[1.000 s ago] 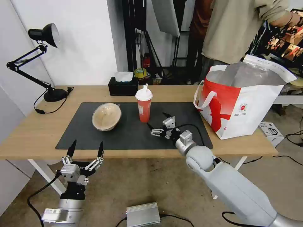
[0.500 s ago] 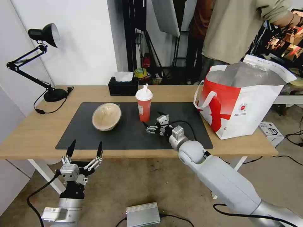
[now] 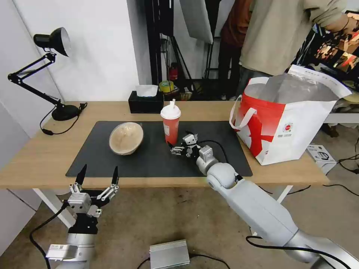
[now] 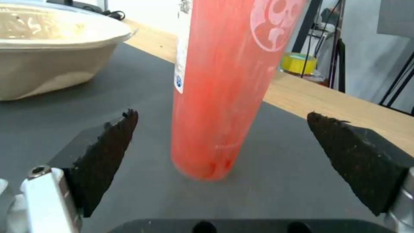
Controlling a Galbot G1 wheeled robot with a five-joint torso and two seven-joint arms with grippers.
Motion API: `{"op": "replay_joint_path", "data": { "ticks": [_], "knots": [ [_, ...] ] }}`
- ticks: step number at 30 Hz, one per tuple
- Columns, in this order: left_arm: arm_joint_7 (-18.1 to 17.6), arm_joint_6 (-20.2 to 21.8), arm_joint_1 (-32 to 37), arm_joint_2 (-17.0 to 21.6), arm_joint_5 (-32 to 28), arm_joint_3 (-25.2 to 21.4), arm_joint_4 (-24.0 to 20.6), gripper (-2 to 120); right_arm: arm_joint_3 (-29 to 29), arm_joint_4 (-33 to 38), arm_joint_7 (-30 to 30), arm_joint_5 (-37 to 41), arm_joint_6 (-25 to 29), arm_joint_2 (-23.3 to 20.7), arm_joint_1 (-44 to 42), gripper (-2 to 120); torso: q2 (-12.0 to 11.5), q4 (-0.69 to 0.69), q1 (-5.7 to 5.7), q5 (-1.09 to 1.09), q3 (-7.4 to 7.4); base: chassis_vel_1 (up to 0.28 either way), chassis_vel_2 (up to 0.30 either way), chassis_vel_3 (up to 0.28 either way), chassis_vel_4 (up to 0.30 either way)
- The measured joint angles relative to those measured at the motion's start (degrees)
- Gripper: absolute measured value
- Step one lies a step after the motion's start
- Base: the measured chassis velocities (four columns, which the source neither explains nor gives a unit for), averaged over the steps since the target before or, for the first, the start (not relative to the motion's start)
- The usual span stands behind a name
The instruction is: Pick up the trash from the table and place it into the takeout bag.
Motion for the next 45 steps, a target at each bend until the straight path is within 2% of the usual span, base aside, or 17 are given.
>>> {"op": "replay_joint_path", "data": {
  "ticks": [45],
  "knots": [
    [0.0,-0.21,-0.68,0.64,-0.73,-0.5,1.04,100,-1.03,-10.05,-1.38,-1.37,3.5,4.17,4.45,100,0.0,0.0,0.0,0.0,0.0,0.0,0.0,0.0,0.0]
  ]
}}
